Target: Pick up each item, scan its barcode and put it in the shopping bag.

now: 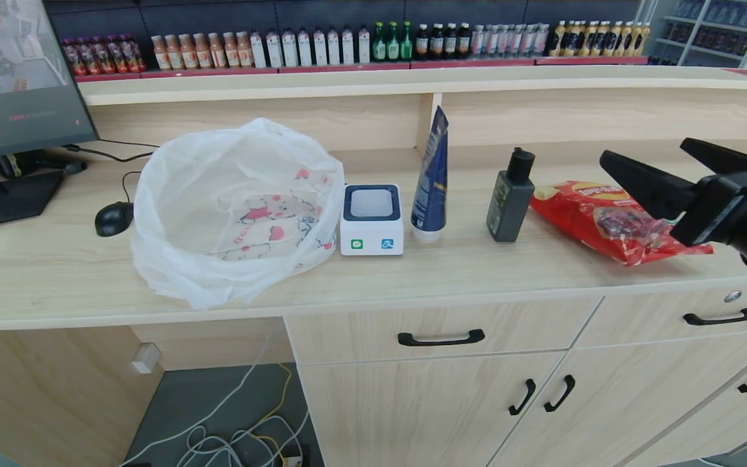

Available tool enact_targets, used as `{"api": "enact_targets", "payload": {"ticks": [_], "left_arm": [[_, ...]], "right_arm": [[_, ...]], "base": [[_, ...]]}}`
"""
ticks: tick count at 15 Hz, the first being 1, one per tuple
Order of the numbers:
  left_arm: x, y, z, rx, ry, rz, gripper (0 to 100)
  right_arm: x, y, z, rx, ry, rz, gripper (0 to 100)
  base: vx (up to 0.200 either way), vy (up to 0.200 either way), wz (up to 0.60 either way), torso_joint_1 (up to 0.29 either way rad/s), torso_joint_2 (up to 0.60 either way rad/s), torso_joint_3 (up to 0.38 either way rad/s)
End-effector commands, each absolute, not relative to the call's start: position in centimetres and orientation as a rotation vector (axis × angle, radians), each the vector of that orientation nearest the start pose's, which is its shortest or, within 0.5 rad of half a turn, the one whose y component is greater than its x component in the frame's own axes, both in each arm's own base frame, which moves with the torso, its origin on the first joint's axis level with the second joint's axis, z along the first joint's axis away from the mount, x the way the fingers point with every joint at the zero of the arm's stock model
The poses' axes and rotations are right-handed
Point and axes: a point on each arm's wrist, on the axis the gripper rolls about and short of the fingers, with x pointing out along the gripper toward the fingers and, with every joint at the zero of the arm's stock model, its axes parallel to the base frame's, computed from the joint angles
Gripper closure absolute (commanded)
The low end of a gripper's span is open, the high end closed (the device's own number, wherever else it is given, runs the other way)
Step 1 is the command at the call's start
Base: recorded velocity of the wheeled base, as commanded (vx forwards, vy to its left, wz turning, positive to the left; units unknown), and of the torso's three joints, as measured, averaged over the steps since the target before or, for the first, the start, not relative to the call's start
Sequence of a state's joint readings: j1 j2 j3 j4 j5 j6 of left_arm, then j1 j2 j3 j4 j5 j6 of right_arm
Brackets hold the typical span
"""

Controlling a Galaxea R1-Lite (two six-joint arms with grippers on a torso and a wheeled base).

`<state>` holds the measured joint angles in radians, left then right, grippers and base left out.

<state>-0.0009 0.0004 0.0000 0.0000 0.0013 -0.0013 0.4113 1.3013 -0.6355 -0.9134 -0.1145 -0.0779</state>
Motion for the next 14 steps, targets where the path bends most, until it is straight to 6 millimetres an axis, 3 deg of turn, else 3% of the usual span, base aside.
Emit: {"api": "enact_targets", "payload": {"ticks": [1,4,8,14], "left_arm": [[-2.3,0.0,7.5,-0.002,0.000,0.002,0],[-2.3,0.0,7.5,-0.002,0.000,0.000,0],[-2.3,0.0,7.5,-0.002,0.000,0.002,0],[-2.3,0.0,7.5,-0.002,0.000,0.000,0]], "right_arm": [[22.0,9.3,24.6,-0.026,-0.197,0.263,0],[24.1,10.3,25.9,-0.013,-0.244,0.251,0],[26.0,13.5,25.5,-0.002,-0.247,0.300,0],[25.7,15.8,25.3,-0.025,-0.250,0.363,0]], "base": [[0.000,0.000,0.00,0.000,0.00,0.000],[0.000,0.000,0.00,0.000,0.00,0.000],[0.000,0.000,0.00,0.000,0.00,0.000],[0.000,0.000,0.00,0.000,0.00,0.000]]}}
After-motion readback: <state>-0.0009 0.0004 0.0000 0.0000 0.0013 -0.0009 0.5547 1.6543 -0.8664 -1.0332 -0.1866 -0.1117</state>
